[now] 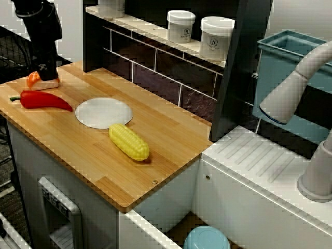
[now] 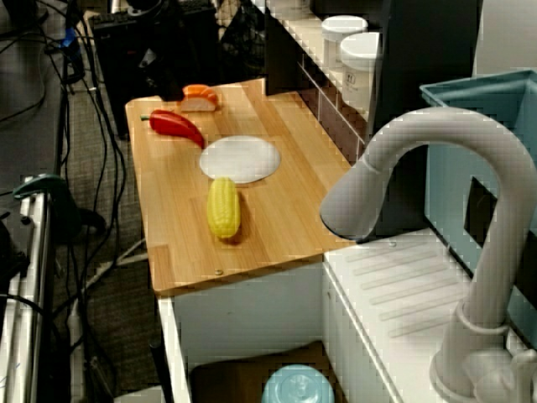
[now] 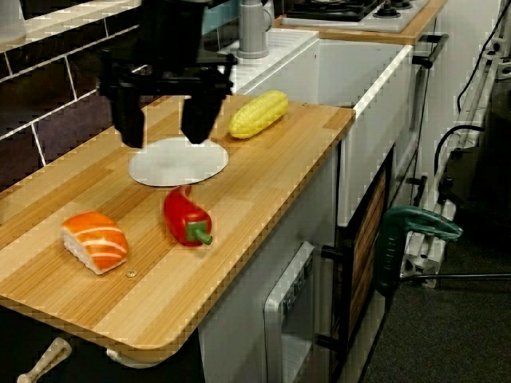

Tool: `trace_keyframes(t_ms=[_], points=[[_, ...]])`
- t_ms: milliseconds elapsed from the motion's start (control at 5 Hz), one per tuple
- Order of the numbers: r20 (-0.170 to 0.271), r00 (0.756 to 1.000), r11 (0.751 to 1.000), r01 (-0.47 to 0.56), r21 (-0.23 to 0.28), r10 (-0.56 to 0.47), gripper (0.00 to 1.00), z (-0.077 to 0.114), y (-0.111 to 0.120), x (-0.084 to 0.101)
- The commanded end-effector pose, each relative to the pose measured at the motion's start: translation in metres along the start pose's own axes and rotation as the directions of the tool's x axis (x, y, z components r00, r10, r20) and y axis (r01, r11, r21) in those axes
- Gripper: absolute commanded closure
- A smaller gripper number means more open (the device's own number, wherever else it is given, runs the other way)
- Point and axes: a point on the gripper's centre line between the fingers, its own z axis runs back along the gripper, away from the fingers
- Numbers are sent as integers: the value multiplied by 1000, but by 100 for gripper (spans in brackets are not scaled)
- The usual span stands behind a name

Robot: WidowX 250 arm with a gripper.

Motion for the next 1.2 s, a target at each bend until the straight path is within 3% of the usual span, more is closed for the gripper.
trace_keyframes(t_ms=[0,400,1000], points=[[-30,1000,998,6,63,-4,0,-1,-12,-9],[-68,997,995,-38,92,44,0,-18,2,-24],[-84,996,997,-36,75,42,0,-23,1,-27]])
